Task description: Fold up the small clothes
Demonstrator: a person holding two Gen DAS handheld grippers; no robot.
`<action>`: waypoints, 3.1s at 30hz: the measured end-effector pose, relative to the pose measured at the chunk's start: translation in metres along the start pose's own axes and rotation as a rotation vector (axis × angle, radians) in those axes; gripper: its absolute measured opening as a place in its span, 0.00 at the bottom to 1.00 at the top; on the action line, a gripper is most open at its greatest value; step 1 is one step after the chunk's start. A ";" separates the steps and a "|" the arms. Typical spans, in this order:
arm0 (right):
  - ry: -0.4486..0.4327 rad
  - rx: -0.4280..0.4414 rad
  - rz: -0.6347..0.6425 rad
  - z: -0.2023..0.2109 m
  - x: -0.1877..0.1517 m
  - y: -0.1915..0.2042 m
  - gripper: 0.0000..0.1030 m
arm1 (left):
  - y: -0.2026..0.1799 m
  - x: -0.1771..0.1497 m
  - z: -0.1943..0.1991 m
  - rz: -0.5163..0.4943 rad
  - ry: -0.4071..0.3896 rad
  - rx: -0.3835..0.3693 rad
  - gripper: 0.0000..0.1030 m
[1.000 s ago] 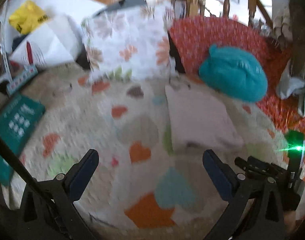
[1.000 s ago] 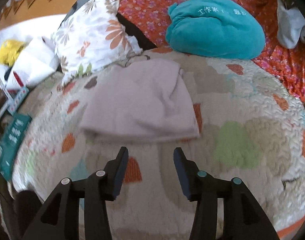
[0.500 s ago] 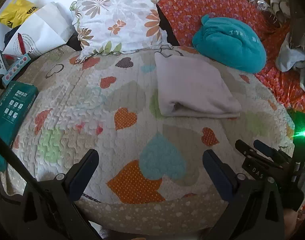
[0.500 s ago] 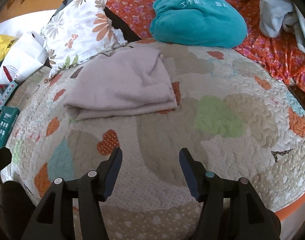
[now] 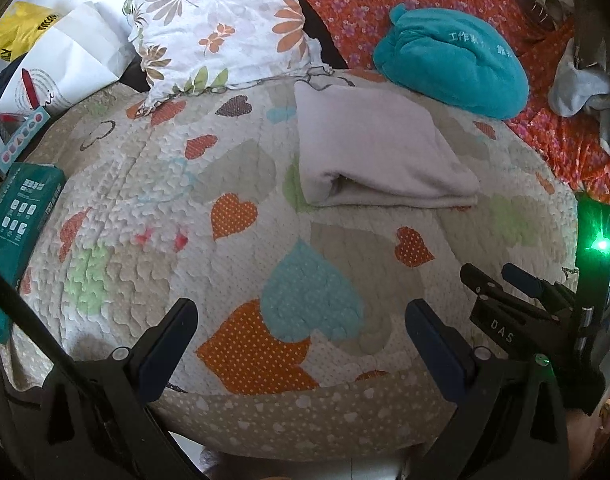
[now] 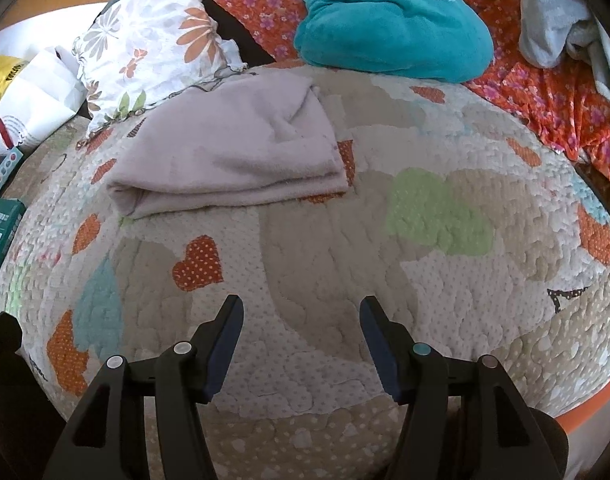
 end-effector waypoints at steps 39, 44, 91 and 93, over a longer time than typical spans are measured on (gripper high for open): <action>0.005 -0.020 -0.003 -0.033 0.002 0.006 1.00 | 0.016 -0.025 -0.095 0.054 0.179 -0.029 1.00; 0.016 -0.026 0.020 -0.034 0.001 0.007 1.00 | 0.012 -0.026 -0.093 0.019 0.200 -0.036 1.00; 0.026 0.175 -0.273 -0.117 0.179 -0.069 0.00 | -0.019 0.108 -0.154 0.035 0.110 -0.136 0.63; 0.012 0.203 -0.257 -0.108 0.179 -0.066 0.01 | -0.017 0.108 -0.154 0.040 0.109 -0.128 0.66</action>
Point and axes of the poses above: each gripper's, at about its wrist camera, not at the fingertips, and z roughly against the way its jaws point, y to its left, x to its top, the point moved 5 cm from there along -z, roughly the way its jaws point, and after that the axes turned 4 degrees about z, right-handed, at the moved point
